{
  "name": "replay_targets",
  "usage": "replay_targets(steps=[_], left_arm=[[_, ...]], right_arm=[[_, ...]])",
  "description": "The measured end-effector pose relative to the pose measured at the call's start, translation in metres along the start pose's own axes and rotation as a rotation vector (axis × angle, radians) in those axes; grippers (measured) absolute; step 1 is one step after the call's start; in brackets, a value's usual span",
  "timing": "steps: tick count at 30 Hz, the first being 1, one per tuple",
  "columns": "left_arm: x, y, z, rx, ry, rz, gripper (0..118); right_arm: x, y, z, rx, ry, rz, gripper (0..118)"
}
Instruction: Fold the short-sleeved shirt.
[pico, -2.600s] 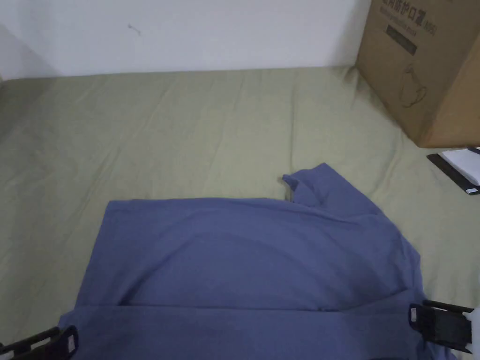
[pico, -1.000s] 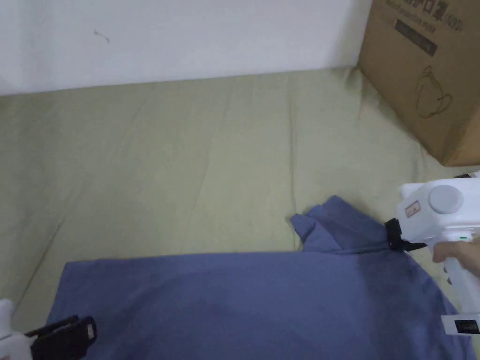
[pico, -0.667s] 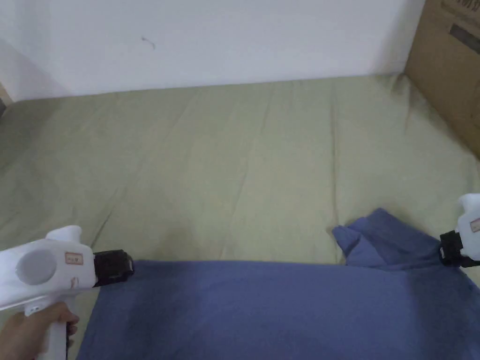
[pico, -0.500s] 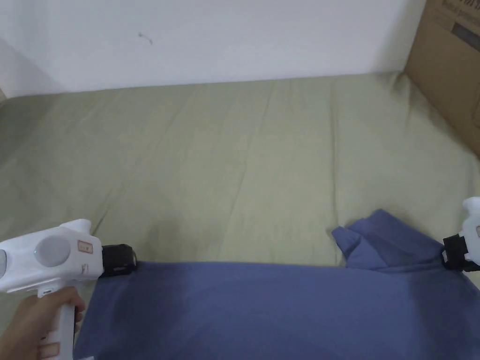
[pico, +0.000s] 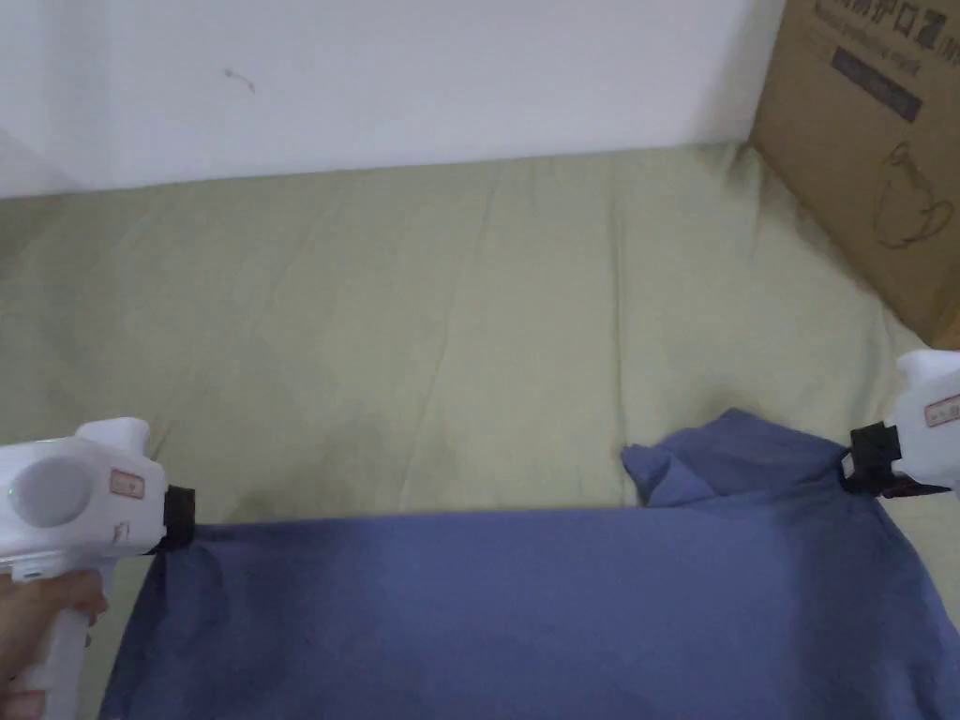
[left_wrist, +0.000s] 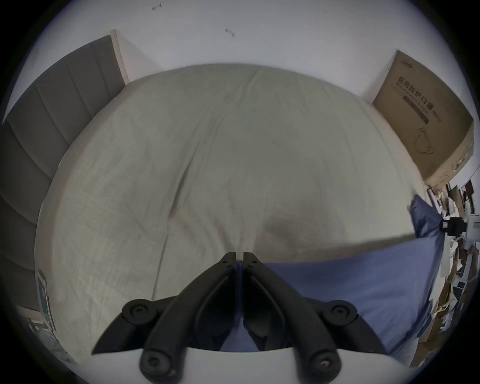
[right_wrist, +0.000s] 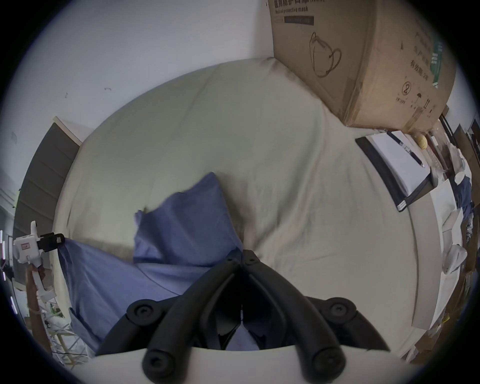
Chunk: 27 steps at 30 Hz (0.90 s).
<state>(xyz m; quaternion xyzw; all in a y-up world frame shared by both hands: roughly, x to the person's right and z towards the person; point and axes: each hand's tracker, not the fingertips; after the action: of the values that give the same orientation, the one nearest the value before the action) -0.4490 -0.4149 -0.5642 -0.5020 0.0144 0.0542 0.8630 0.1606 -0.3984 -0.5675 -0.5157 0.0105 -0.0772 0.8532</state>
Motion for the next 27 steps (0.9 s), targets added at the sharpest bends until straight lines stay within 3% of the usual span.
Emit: replay_targets(steps=[8,15,21,26,27], left_arm=[[-0.018,-0.038,0.106,0.112,-0.040,-0.046,3],[-0.032,-0.139,0.158,0.079,-0.052,-0.041,3],[-0.034,-0.234,0.158,-0.011,-0.019,-0.031,3],[-0.051,-0.275,0.144,-0.059,-0.046,0.057,3],[-0.052,-0.279,0.142,-0.060,-0.053,0.068,4]], right_arm=[[0.003,-0.037,0.088,0.102,0.032,0.041,0],[0.013,-0.140,0.144,0.084,0.054,0.076,0],[0.023,-0.246,0.135,-0.044,0.018,0.073,0],[0.032,-0.293,0.108,-0.102,0.002,0.010,0],[0.032,-0.296,0.104,-0.104,0.006,-0.012,5]])
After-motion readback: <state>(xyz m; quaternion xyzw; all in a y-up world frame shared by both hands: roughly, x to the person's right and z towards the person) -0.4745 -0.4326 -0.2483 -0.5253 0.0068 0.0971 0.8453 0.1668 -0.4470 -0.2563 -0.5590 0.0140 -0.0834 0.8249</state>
